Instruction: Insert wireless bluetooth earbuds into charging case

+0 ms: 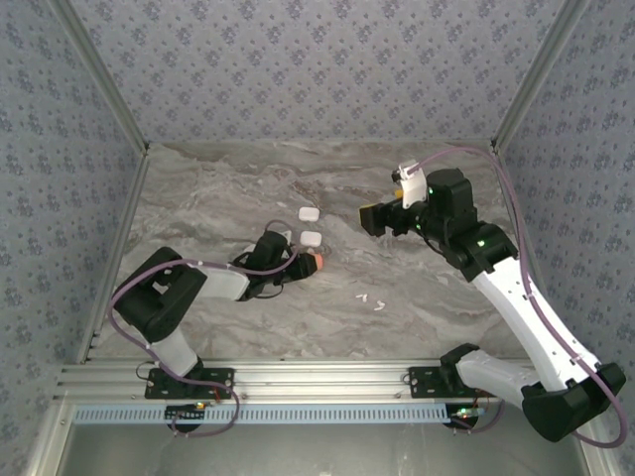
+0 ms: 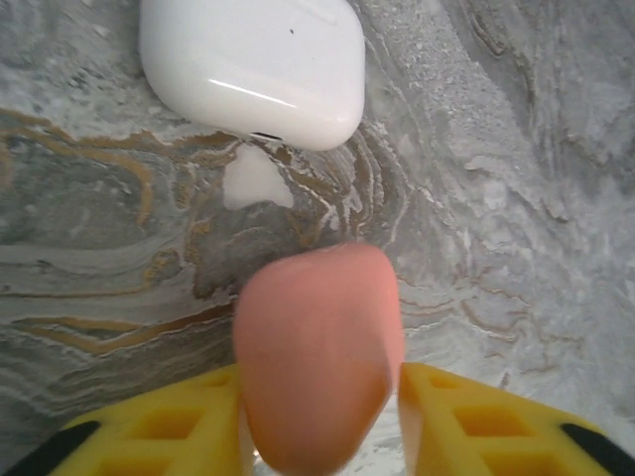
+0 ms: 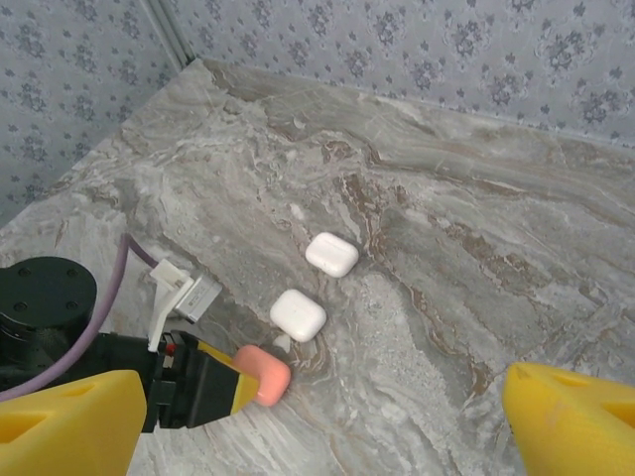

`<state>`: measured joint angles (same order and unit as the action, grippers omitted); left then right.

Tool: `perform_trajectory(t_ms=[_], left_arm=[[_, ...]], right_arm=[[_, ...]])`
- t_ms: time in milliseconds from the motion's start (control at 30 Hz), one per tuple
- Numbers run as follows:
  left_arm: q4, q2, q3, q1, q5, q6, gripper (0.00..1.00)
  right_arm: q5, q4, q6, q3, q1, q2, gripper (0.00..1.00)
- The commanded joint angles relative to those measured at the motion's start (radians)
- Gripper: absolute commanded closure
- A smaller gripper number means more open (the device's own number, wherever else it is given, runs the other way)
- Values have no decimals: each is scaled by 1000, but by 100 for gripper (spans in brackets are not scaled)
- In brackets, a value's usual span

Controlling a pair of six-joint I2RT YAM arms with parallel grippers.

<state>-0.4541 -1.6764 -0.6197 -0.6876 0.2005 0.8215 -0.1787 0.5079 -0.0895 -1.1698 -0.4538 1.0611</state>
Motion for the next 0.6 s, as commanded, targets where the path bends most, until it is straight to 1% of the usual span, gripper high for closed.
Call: perform_trajectory(t_ms=[0,67,200,300,400,433,467,567], left_arm=[[114,60,-25,-4,-65,-45,53],[157,97,-35,-3,-91,-78,47],[252,207,-57,0,-168,-155,27],[307,310,-66,5,-233,-213,16],[368,420,-63,33,-299,-259,8],[383,451,-59,49,-305,-264,7],[400,487,-52,73,-307,-267,5],[443,584,-28,165,-297,-249,2]], right_arm=[[4,12,4,6,8,-6,3],[-9,7,2,6,8,1,3],[-63,-4,0,0,1,33,2],[-64,-9,7,-7,-30,75,2],[-19,-1,28,-14,-81,132,2],[-3,1,36,-14,-98,152,2],[10,0,43,-46,-113,177,2],[40,-11,63,-65,-170,257,2]])
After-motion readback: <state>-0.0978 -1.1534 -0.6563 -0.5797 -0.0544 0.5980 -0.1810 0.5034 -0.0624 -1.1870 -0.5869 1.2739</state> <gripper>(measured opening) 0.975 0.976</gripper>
